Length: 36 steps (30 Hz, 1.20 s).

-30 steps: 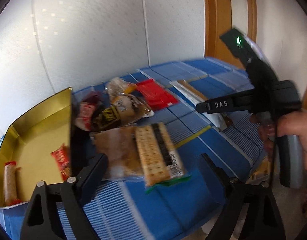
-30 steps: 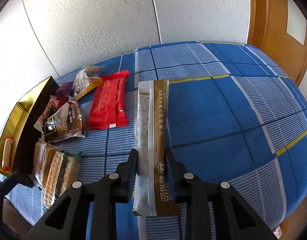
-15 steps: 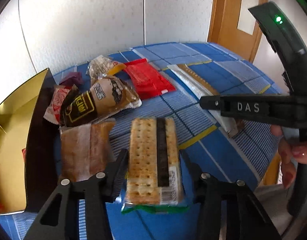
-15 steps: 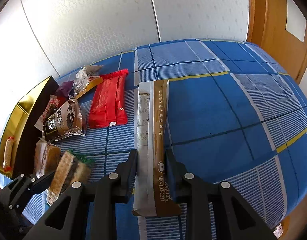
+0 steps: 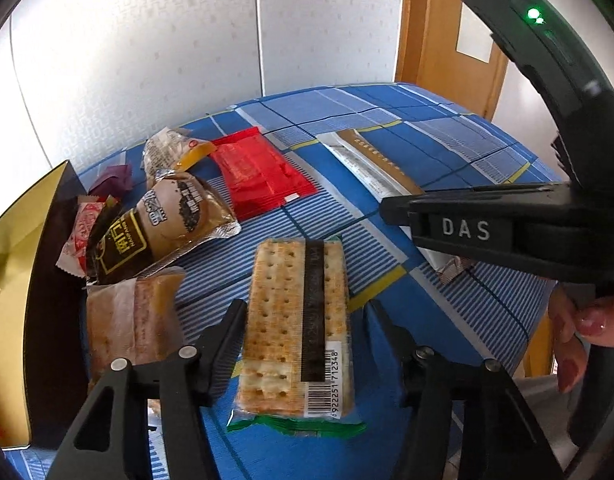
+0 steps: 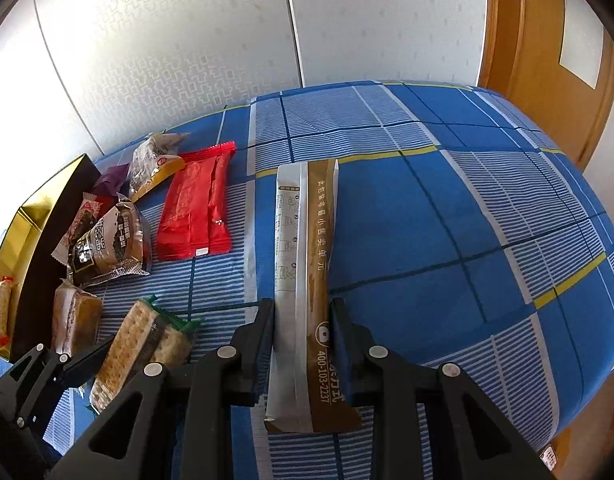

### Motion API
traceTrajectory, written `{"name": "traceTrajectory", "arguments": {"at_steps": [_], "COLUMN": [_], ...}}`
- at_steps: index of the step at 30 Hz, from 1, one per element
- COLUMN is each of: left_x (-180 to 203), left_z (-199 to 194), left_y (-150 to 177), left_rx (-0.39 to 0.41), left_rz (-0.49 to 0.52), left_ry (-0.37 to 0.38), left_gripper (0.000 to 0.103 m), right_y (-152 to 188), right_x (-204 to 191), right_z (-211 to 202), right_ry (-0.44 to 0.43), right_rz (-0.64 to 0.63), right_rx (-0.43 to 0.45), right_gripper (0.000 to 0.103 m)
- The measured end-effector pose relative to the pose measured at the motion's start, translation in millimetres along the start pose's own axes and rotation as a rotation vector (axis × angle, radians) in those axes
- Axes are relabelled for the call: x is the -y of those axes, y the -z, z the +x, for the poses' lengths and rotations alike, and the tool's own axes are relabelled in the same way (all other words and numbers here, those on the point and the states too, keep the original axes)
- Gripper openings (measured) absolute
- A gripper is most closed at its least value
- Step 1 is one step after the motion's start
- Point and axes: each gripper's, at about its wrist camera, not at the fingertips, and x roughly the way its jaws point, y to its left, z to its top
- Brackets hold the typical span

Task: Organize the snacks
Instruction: 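Carry the cracker pack into the tray with the left gripper and release it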

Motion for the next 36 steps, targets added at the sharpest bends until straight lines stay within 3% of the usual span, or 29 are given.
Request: {"name": "traceTrajectory", "arguments": {"at_steps": [2,12,24,36], "left_x": [1.4,-5.1,-7.8,-47.5], "left_z": [-1.0,-10.3,-46.3,-88.5], "left_y": [-0.1,7.7,6.8,8.8], "left_rx": [0.004,0.021,0.117,0.193], "left_rz": [0.014,-0.034,-0.038,-0.098], "left_ry": [0.018,0.047,0.064,0.016], "left_gripper": [0.047,0.047,0.047,0.047], "right_y": [-0.2,-1.1,-2.4,-2.8], "right_x": [0.6,0.8,0.4,-4.2], "right_z": [0.4,1.4,2.1,4.7], "right_ry": [-0.001,0.002,-0.031,-0.057], "right_rz": [0.004,0.021,0.065,0.082], "right_rx": [0.002,0.008,0.023,0.023], "right_gripper": [0.028,0.028,0.024,0.024]}}
